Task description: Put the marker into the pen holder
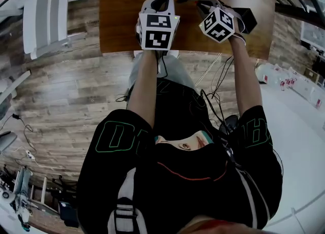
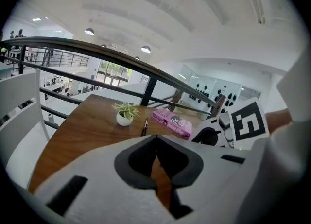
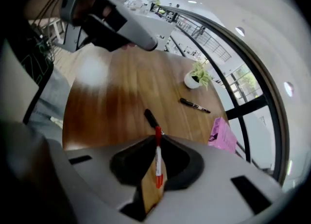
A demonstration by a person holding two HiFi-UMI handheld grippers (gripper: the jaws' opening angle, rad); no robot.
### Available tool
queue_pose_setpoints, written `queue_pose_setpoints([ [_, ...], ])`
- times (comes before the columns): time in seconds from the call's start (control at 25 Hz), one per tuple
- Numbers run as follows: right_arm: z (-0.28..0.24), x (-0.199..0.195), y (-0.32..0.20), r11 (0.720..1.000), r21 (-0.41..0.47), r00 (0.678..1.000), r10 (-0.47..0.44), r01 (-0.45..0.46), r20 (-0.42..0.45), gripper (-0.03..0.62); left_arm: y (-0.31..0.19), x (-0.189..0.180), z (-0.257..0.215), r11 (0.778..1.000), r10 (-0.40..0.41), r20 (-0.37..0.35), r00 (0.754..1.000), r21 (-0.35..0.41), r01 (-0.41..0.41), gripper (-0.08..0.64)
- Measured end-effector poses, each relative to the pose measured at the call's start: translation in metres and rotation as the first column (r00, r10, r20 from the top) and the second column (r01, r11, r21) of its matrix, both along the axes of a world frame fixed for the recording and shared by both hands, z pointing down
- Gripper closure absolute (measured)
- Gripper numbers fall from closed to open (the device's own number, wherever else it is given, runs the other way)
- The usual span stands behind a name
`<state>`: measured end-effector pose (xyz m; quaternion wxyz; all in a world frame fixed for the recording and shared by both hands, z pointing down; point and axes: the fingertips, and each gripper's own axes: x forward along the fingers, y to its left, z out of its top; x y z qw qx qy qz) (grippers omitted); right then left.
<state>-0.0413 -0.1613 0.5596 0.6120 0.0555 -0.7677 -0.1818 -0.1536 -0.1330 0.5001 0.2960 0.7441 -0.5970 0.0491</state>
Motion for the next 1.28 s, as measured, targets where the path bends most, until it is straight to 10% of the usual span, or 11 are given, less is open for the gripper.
queue_pose_setpoints([
  [0.48,-0.057,-0.003,-0.012,0.935,-0.148,0.846,0.354,-0.322,0.398,0.549,-0.014,0.020,-0.016,0.999,0.044,0.035,0.998,0.016,-0.044,0.554],
  [0.88,-0.110,0.026,-0.034,0.835,-0.247,0.579,0.525,-0.491,0.624,0.549,-0.035,0.059,-0.030,0.991,0.123,0.047,0.991,0.039,-0.125,0.554],
  [1.28,-0.151,0.091,-0.045,0.765,-0.286,0.394,0.567,-0.577,0.724,0.549,-0.053,0.107,-0.047,0.974,0.214,0.081,0.973,0.058,-0.219,0.554],
])
